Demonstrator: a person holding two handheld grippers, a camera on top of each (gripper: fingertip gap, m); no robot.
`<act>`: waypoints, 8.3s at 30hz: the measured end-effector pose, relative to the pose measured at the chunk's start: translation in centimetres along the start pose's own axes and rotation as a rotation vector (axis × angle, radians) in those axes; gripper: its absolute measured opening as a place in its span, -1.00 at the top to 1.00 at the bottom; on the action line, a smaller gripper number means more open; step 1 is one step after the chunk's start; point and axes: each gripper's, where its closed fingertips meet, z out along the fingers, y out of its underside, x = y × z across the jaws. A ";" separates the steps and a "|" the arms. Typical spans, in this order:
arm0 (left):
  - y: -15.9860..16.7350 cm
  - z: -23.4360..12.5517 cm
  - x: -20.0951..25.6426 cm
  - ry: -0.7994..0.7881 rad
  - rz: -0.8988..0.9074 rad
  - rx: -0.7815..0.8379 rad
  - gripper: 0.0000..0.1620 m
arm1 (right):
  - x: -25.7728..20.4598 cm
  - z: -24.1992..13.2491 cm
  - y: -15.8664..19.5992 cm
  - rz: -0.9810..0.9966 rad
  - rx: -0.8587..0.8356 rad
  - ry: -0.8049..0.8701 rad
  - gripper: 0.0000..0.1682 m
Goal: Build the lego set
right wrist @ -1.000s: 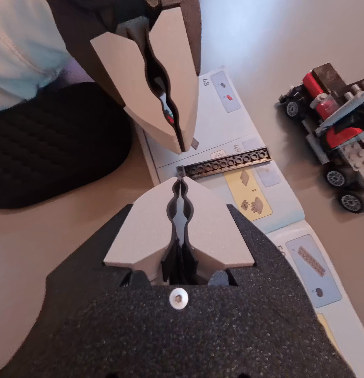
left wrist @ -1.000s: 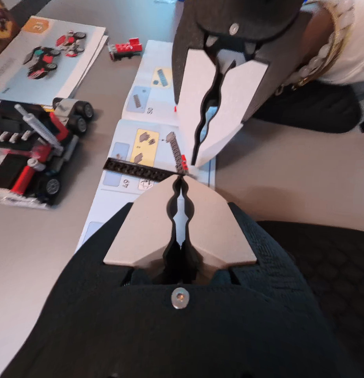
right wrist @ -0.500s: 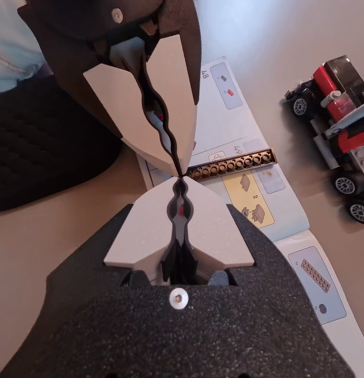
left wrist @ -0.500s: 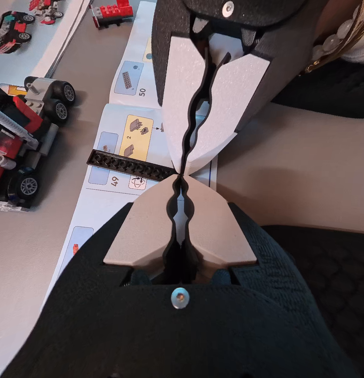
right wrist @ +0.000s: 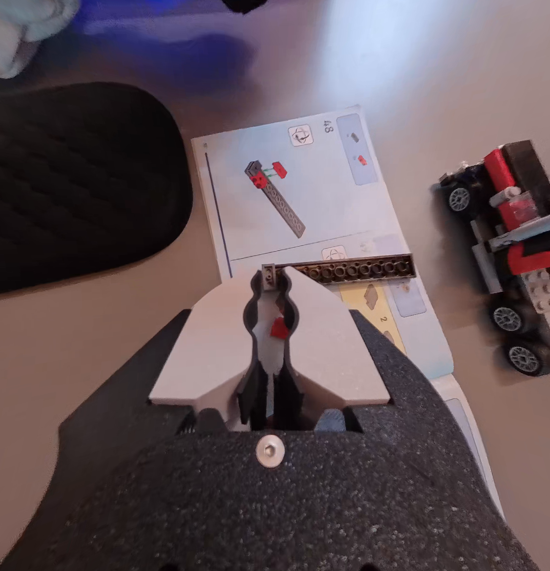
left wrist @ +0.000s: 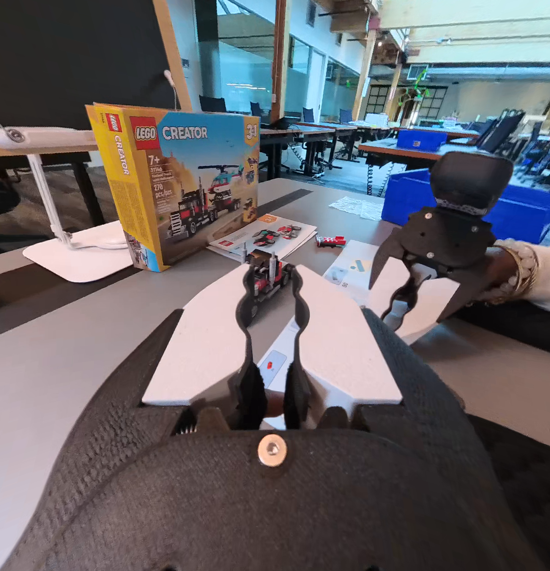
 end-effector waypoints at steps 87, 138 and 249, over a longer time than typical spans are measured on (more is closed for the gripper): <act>-4.6 3.1 6.1 0.502 -1.095 0.529 0.79 | 3.8 -8.9 -13.4 -0.627 0.557 0.702 0.94; 0.5 3.8 9.6 0.307 0.372 0.149 0.79 | 1.1 -7.5 -9.0 0.963 0.667 -0.992 0.91; 12.4 4.1 9.4 0.372 0.060 -0.721 0.97 | 0.7 -0.9 0.4 -0.202 0.092 -0.165 1.00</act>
